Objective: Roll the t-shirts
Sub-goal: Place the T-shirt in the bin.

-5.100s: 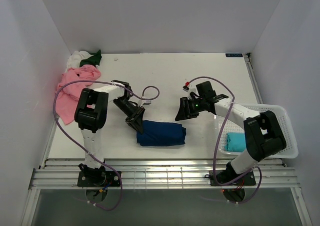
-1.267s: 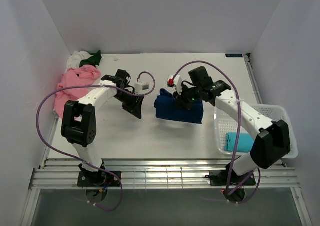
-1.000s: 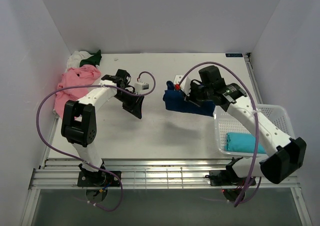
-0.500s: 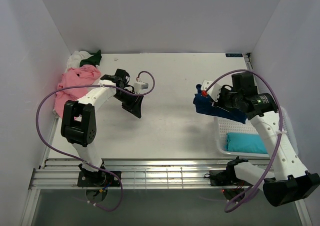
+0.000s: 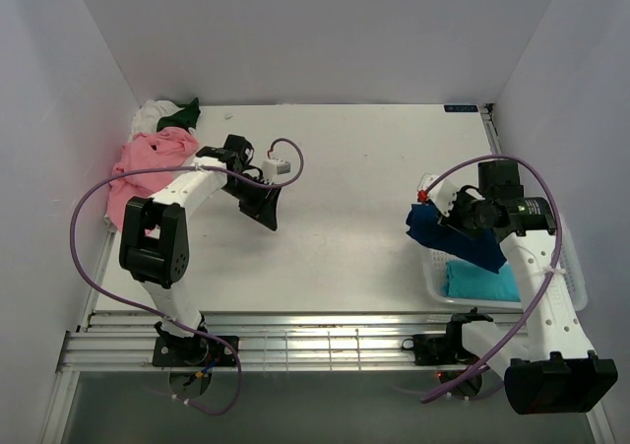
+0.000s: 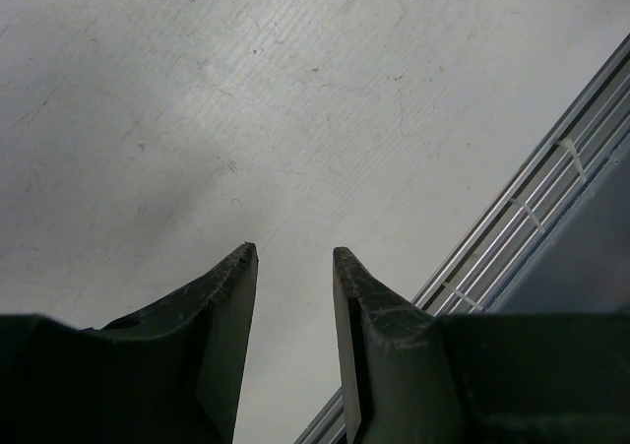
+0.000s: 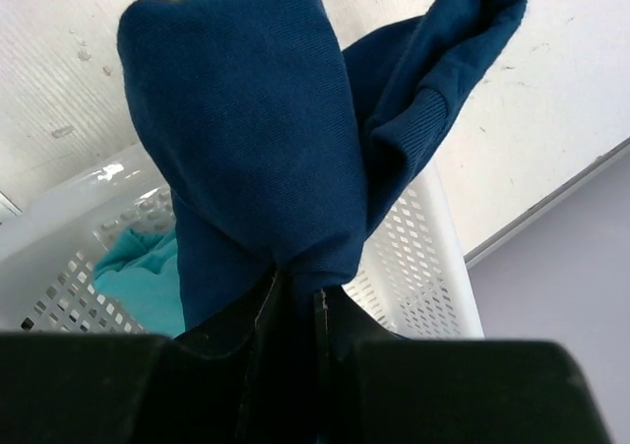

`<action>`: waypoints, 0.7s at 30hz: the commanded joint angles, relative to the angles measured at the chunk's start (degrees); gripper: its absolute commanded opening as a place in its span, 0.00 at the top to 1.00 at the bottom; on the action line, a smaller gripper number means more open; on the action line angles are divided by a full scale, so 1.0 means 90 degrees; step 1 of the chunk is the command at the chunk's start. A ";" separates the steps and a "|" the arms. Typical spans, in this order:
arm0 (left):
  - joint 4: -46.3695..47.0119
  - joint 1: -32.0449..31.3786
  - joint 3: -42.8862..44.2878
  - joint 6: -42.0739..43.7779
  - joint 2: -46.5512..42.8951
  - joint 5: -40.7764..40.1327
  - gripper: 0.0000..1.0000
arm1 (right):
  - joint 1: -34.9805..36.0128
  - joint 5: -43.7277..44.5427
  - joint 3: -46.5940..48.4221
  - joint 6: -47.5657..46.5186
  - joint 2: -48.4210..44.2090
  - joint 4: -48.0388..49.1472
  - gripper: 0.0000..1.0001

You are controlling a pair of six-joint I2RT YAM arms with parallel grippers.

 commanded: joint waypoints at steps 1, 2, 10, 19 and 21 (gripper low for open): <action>0.0120 0.0060 -0.0073 0.0138 -0.0226 0.0219 0.53 | -0.0047 0.0269 0.0075 -0.0769 0.0069 -0.0195 0.92; 0.0130 0.0080 -0.0093 0.0148 -0.0255 0.0229 0.53 | -0.0048 0.0387 0.0085 -0.0808 0.0079 -0.0263 0.92; 0.0217 0.0178 -0.0229 0.0197 -0.0285 0.0239 0.53 | -0.0253 0.0985 -0.0618 -0.1404 0.0235 0.0058 0.92; 0.0266 0.0207 -0.0278 0.0129 -0.0227 0.0298 0.53 | -0.0341 0.1684 -0.0687 -0.1960 0.0488 0.0351 0.92; 0.0266 0.0207 -0.0249 0.0138 -0.0217 0.0249 0.53 | -0.0341 0.1775 -0.0600 -0.2135 0.0567 0.0459 0.92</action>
